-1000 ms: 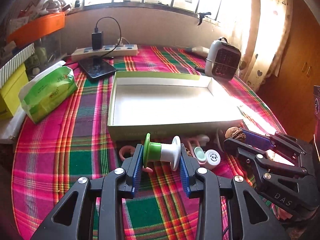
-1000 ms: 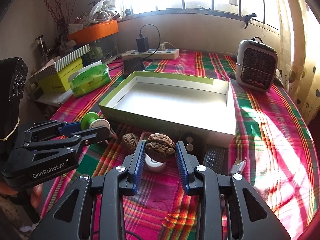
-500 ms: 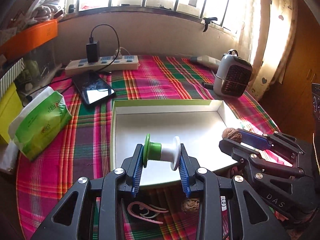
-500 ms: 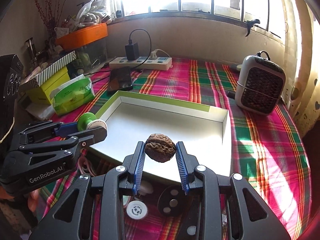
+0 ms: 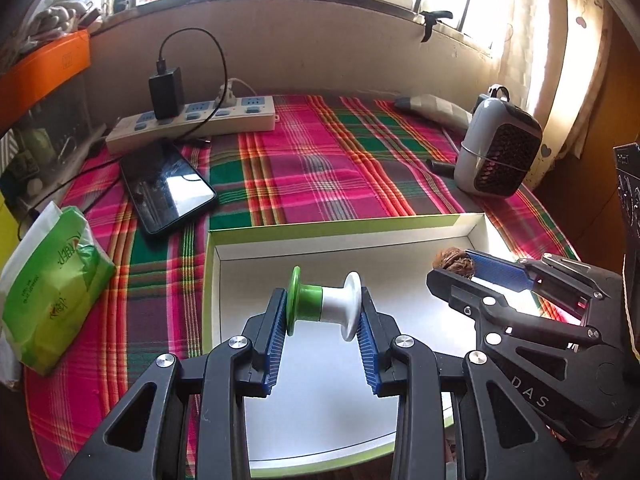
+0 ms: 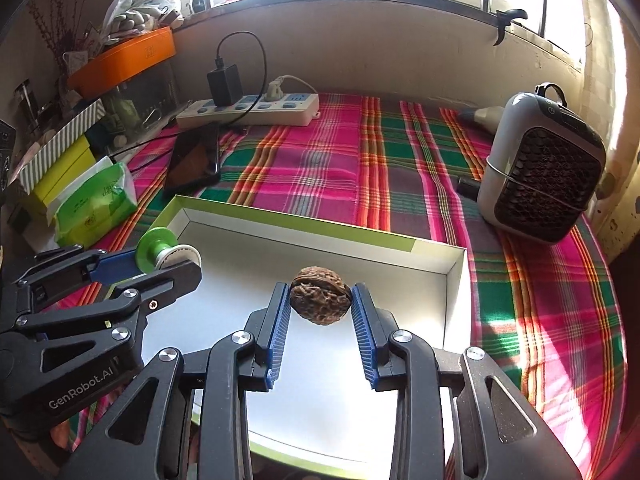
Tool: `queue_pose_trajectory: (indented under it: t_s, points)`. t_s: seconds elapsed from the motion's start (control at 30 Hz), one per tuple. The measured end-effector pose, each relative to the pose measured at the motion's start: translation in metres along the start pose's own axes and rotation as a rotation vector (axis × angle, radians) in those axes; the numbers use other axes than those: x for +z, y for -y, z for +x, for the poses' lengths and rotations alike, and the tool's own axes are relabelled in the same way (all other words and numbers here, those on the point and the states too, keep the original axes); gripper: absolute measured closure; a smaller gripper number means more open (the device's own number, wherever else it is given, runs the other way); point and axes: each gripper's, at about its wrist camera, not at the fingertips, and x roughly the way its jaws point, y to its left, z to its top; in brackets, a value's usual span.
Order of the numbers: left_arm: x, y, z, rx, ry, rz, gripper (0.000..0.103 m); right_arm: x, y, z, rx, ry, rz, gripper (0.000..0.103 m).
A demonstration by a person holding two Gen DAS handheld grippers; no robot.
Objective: Organize objects
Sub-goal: 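Carry the spool in the left tool and walnut in the right tool over the white box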
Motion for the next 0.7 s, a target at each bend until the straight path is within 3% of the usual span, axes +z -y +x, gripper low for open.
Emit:
queue_pose_trajectory:
  t_s: [0.7]
  points:
    - [0.009,0.002,0.040,0.057,-0.057,0.028,0.072,0.010,0.013,0.034,-0.037,-0.065,0.026,0.070]
